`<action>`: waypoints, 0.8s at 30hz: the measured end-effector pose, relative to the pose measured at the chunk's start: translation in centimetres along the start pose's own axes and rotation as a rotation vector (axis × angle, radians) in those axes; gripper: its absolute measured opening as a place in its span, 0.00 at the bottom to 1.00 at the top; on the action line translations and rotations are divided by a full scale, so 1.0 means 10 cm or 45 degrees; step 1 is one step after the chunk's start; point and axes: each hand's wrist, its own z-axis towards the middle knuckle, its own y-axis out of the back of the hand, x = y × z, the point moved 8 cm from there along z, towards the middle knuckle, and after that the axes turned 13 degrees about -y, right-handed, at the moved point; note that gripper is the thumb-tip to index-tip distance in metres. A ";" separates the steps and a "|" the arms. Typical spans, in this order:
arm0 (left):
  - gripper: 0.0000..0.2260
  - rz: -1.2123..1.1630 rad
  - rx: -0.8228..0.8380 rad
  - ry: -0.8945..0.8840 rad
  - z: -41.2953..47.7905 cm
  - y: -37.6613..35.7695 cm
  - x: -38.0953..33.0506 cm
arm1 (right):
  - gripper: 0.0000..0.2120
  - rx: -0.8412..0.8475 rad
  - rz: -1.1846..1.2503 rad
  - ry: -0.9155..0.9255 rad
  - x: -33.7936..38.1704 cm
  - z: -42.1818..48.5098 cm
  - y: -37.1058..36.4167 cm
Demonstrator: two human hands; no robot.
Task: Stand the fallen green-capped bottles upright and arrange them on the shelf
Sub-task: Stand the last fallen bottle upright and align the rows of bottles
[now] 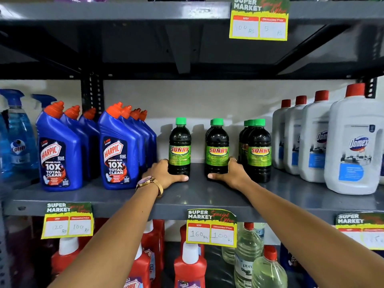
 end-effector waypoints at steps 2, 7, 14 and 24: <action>0.34 -0.005 0.003 -0.008 -0.01 0.01 -0.01 | 0.44 -0.002 -0.002 0.008 0.01 -0.01 0.00; 0.34 0.037 0.019 -0.013 -0.02 0.01 -0.04 | 0.43 -0.014 -0.011 0.025 0.02 -0.03 0.01; 0.33 0.097 0.015 -0.023 0.00 0.02 -0.03 | 0.43 -0.026 -0.015 0.035 0.04 -0.04 0.01; 0.33 -0.066 0.043 0.005 -0.05 0.02 -0.04 | 0.43 -0.054 -0.036 0.008 0.04 -0.13 0.07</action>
